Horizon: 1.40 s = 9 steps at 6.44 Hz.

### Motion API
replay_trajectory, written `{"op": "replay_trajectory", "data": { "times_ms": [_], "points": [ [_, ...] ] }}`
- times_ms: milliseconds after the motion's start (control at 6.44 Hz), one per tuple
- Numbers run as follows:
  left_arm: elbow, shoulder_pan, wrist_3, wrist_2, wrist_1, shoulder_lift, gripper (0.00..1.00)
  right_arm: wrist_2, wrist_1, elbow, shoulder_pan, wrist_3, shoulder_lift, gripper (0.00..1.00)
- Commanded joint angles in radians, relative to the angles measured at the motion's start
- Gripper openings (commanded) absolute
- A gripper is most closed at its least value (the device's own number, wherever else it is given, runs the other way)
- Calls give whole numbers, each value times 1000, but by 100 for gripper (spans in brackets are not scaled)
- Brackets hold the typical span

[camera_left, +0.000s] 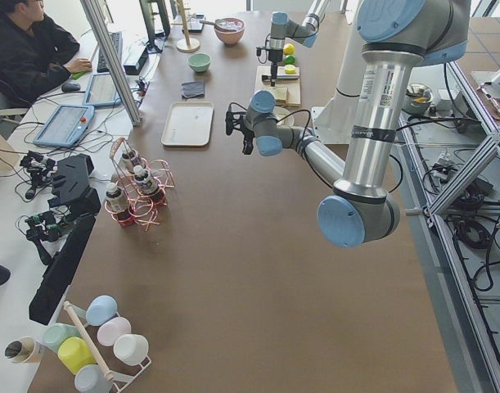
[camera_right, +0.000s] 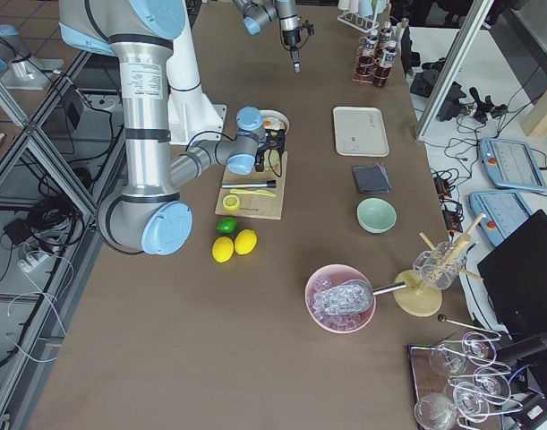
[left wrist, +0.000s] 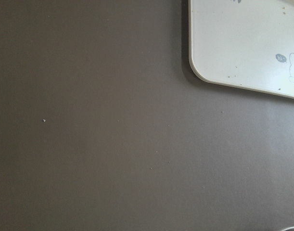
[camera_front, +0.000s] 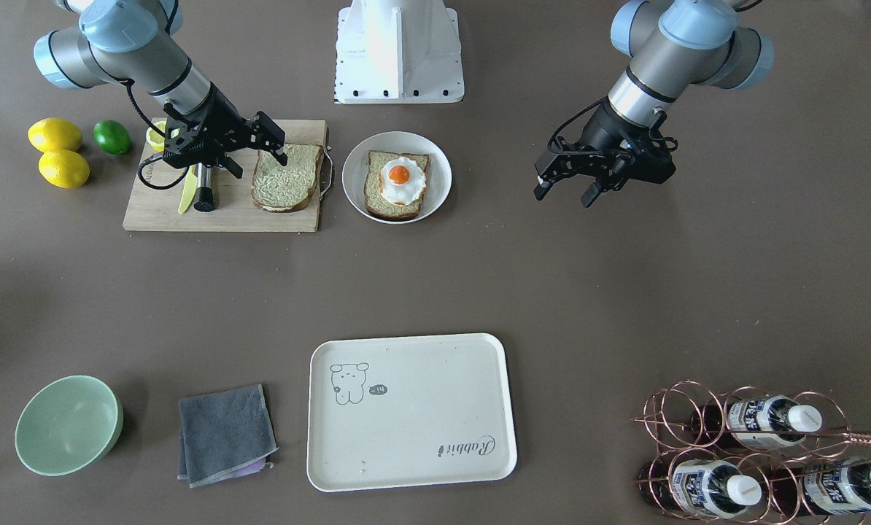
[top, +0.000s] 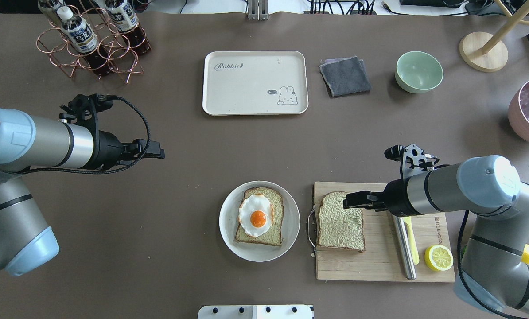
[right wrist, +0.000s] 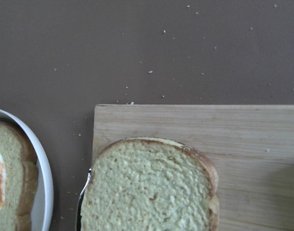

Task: Make sandwich and place on tray
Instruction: 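Grasp the bread slice with the right gripper and lift it toward the plate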

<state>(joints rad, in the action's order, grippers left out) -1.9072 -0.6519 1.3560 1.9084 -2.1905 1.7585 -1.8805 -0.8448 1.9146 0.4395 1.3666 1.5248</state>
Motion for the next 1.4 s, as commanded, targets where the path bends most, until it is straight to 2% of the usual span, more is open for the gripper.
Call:
{"op": "replay_trajectory", "data": {
  "times_ms": [0, 311, 466, 621, 776, 932, 1242],
  "points": [
    [2, 0, -2, 0, 0, 1, 97, 8, 0, -3, -8, 0, 12, 96],
    [4, 1, 0, -31, 0, -1, 97, 18, -11, -9, -8, 0, 17, 75],
    [2, 1, 0, -32, 0, -4, 97, 21, -13, -9, -16, 0, 15, 45],
    [1, 1, 0, -35, -2, -11, 97, 43, -16, -9, -33, 0, 15, 39],
    [0, 1, 0, -35, -6, -16, 97, 56, -16, -12, -45, 0, 15, 17],
    [0, 1, 0, -35, -8, -16, 97, 78, -16, -20, -56, 0, 17, 0],
    [-1, 1, 0, -35, -8, -25, 97, 66, -7, 9, -35, 8, 17, 0]
  ]
}}
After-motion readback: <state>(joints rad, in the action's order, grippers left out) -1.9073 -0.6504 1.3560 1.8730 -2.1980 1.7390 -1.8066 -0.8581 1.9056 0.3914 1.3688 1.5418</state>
